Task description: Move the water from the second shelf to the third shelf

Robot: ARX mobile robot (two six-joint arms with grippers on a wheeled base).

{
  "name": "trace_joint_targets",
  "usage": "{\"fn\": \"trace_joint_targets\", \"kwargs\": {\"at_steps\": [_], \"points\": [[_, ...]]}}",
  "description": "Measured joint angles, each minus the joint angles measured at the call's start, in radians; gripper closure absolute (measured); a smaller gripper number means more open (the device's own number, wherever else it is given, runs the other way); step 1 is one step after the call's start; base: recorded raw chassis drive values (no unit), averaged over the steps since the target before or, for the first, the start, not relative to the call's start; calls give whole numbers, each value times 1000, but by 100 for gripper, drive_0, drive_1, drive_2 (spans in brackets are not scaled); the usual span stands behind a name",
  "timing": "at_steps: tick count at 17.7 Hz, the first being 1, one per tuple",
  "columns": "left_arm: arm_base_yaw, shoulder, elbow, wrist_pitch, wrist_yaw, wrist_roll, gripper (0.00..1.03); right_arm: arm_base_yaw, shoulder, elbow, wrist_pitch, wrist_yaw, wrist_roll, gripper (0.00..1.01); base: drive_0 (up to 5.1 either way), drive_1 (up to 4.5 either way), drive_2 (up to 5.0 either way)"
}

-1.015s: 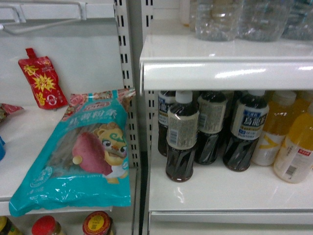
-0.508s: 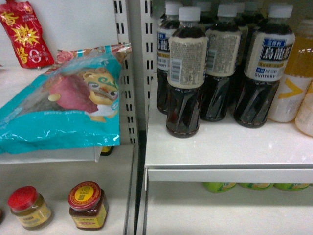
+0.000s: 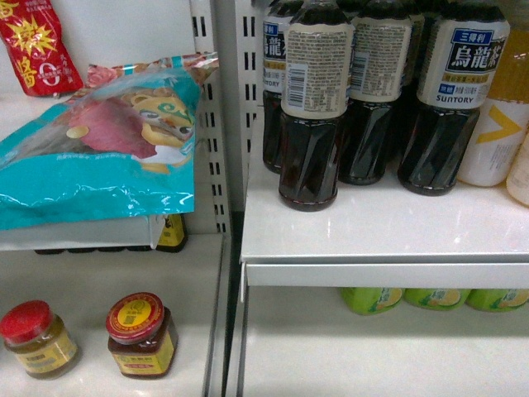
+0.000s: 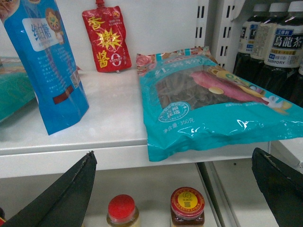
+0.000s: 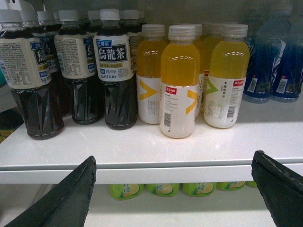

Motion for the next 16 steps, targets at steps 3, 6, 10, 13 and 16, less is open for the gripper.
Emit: {"fn": "trace_joint_targets", "kwargs": {"at_steps": [3, 6, 10, 13, 16], "points": [[0, 0, 0, 0, 0, 0, 5, 0, 0, 0, 0, 0, 0, 3, 0, 0, 0], [0, 0, 0, 0, 0, 0, 5, 0, 0, 0, 0, 0, 0, 3, 0, 0, 0], [0, 0, 0, 0, 0, 0, 5, 0, 0, 0, 0, 0, 0, 3, 0, 0, 0], [0, 0, 0, 0, 0, 0, 5, 0, 0, 0, 0, 0, 0, 3, 0, 0, 0], [0, 0, 0, 0, 0, 0, 5, 0, 0, 0, 0, 0, 0, 3, 0, 0, 0]]}}
